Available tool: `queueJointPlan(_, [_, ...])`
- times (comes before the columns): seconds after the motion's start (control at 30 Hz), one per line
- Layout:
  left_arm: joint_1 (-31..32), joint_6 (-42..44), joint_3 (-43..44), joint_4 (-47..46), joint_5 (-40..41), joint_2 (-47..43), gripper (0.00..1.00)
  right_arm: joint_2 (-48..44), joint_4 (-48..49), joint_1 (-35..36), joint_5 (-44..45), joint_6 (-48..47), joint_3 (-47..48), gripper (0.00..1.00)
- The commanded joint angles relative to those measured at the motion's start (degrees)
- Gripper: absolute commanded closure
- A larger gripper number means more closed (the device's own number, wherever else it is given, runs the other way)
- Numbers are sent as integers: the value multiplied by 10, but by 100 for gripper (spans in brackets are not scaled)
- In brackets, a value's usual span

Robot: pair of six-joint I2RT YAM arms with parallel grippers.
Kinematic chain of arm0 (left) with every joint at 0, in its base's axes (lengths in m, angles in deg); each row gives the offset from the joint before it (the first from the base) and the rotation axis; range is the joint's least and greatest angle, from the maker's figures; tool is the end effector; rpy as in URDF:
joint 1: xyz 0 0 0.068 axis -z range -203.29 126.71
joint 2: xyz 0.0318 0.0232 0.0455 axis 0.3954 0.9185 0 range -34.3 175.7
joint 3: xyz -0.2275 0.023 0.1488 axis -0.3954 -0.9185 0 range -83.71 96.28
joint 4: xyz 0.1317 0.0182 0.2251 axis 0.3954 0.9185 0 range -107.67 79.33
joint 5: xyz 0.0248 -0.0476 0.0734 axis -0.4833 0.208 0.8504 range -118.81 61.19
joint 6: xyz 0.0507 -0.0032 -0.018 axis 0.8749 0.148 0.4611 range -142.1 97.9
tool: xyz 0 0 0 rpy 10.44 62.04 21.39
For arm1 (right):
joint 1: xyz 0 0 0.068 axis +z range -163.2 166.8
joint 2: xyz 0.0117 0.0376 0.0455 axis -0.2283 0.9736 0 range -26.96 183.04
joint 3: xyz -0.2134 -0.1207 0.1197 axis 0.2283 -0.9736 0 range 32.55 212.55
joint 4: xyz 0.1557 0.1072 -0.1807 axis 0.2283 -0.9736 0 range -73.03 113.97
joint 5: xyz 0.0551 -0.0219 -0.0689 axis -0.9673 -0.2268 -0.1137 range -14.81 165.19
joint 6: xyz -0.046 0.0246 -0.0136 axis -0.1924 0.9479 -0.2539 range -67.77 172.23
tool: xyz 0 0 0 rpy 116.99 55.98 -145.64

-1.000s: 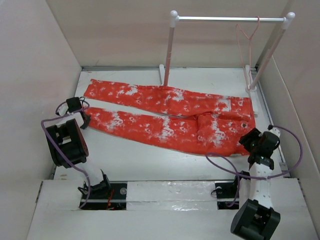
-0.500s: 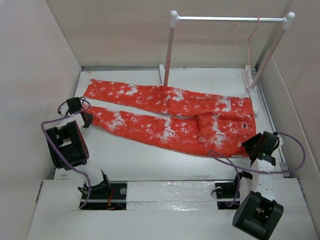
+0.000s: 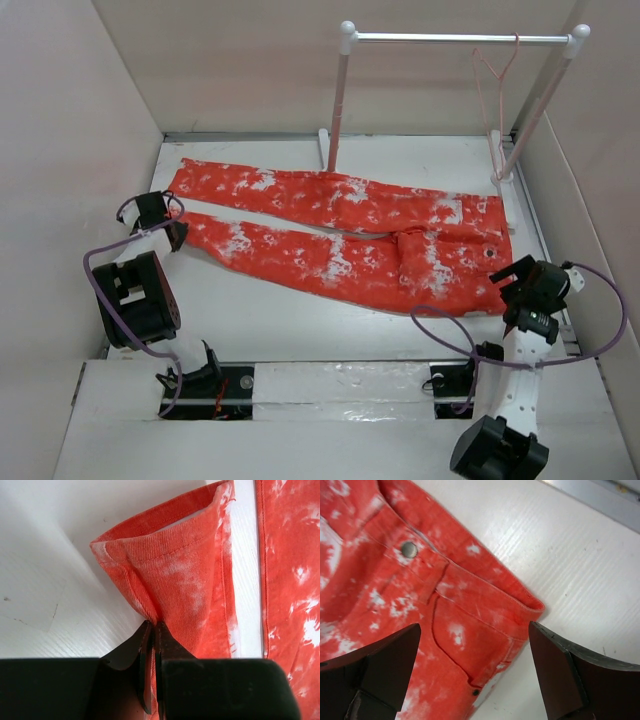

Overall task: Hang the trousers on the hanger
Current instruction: Fold the trousers at the center of the board.

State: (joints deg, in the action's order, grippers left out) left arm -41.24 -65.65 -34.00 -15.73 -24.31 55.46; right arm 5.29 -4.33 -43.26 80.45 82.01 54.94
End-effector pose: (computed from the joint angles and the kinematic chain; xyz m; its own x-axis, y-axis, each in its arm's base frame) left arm 0.3098 0.1032 0.1926 -0.2113 -0.7905 -0.5749 -0.7013 0.5323 -0.4741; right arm 0.1148 -0.0701 0.2040 -0.1852 0.6788 -0.7106 0.7527 0.5629 0.3416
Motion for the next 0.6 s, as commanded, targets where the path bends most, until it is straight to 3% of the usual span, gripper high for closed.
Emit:
queueJointPlan(0.0, [4,0,-6,-5,-7,-18,100,34,-35,-4,14,14,-5,6])
queueJointPlan(0.2, [4,2,-5,-7,-12,-8,100,43,-12,-4,3,46,-8,14])
queueJointPlan(0.5, [4,7,5,1,9,-3,100,141,71,-23,-11,56,-50,23])
queueJointPlan(0.57, [4,7,9,4,14,0,100,145,81,-23,-22,52,-51,35])
